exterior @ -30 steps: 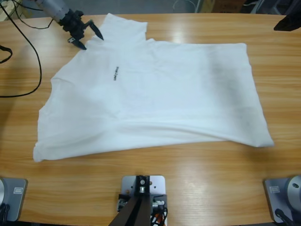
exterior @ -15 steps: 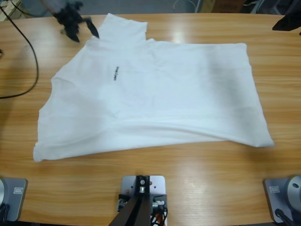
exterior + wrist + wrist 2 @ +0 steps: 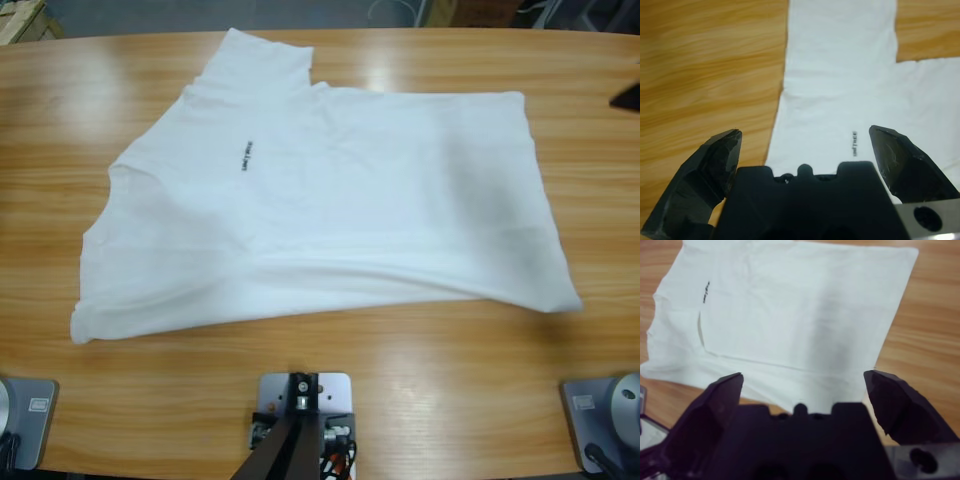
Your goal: Fold clothes
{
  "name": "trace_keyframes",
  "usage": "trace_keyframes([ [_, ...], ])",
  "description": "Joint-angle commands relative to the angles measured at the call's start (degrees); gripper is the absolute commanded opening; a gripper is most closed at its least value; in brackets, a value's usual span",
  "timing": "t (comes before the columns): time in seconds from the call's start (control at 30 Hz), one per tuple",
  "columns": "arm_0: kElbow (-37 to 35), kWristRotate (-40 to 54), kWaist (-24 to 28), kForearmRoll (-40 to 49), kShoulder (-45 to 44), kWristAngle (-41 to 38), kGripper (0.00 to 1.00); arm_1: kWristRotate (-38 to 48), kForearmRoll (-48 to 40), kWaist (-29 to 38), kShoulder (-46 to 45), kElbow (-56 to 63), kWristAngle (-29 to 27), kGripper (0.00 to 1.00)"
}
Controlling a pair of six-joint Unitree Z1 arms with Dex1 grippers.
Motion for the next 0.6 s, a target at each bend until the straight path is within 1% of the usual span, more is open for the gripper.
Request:
trace_keyframes([
  [0.03,-24.87,-0.96,-0.73,9.84,-1.05,2.68,0.890,-0.06,0.83,1.63,-5.05,2.57,-0.77,0.987],
  [0.1,-21.76,-0.88,-0.56,9.84,-2.23,4.63,0.890,-0.02,0.69,1.69,-4.99,2.55,-0.84,0.987],
  [0.3,-8.10,-0.82,-0.12,9.68,-5.73,8.69,0.890,-0.02,0.00,1.86,-5.15,2.85,-1.06,0.987],
  [0.4,2.55,-0.88,0.09,9.03,-9.32,11.24,0.885,-0.02,-0.53,1.95,-5.38,2.92,-1.03,0.988],
  [0.5,13.19,-0.88,0.14,5.90,-13.90,13.54,0.885,-0.02,-1.74,2.60,-5.22,3.57,-1.01,0.988],
  [0.6,29.62,-0.88,0.14,-1.26,-21.62,15.51,0.885,-0.06,-2.51,3.18,-5.22,4.08,-0.94,0.988],
])
